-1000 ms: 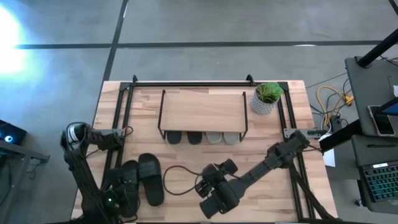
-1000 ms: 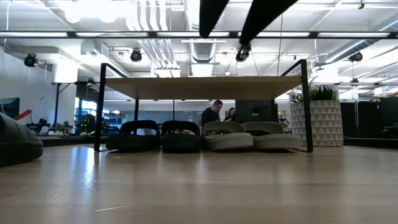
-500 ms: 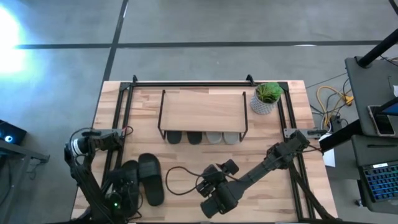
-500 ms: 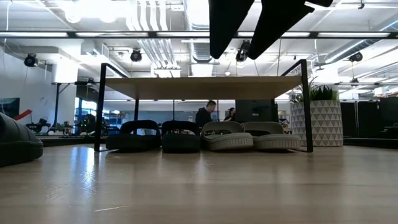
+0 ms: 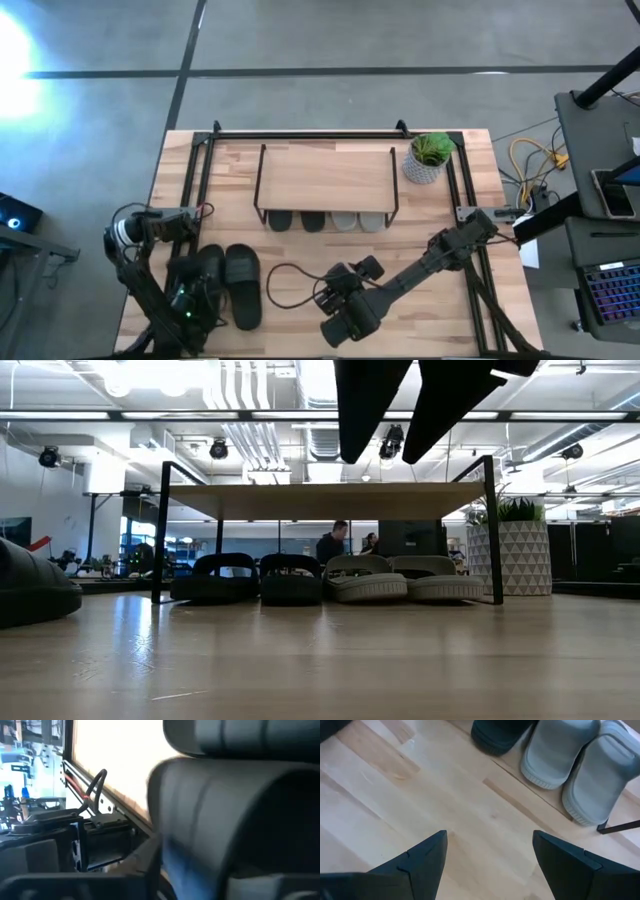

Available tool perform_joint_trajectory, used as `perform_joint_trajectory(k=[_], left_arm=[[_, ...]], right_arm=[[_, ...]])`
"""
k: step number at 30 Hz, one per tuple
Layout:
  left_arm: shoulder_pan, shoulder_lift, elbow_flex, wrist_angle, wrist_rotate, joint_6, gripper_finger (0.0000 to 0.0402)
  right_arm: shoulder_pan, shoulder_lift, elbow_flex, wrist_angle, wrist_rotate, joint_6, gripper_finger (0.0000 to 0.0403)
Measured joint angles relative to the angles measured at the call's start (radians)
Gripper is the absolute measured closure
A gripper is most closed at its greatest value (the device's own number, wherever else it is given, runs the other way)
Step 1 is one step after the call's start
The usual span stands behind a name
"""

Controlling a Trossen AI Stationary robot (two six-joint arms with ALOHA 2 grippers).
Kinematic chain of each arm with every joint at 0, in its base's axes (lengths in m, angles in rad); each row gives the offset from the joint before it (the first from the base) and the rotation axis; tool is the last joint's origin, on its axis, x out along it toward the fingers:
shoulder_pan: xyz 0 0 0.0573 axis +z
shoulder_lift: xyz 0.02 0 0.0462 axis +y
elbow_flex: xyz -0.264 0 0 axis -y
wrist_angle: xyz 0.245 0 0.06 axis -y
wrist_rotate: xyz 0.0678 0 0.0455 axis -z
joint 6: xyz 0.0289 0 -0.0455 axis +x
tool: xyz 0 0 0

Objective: Pick and place slides into the shelf
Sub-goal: Put the black slide on the shelf

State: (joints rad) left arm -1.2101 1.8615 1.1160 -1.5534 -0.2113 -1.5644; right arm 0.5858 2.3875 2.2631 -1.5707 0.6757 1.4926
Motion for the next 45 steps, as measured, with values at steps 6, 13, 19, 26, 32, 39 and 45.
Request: perform_joint_trajectory(k=[6,13,19,26,32,39,45], left_arm=[[0.013,-0.103,0.014,-0.011,0.034,0.025,0.0394],[0.010,-0.247,0.216,-0.018,-0.128,0.050,0.0400],[0.086,-0.320,0.395,-0.018,-0.469,0.303,0.0400],[0.386,-0.327,0.415,-0.018,-0.619,0.830,0.0401],[0.598,-0.371,0.496,-0.021,-0.843,1.071,0.0401],[0.832,-0.377,0.539,0.042,-0.965,1.219,0.0401],[0.982,-0.362,0.496,0.318,-0.848,1.436,0.0401]], right_arm=[[0.004,-0.006,0.000,0.000,0.042,0.056,0.0119],[0.008,-0.029,0.000,0.000,0.087,0.071,0.0144],[0.026,-0.049,0.000,-0.001,0.169,0.085,0.0165],[0.096,-0.104,0.001,0.000,0.355,0.137,0.0179],[0.103,-0.148,-0.011,0.000,0.534,0.233,0.0192],[0.075,-0.323,-0.018,0.000,0.679,0.312,0.0199],[0.071,-0.545,-0.066,0.000,0.723,0.323,0.0200]])
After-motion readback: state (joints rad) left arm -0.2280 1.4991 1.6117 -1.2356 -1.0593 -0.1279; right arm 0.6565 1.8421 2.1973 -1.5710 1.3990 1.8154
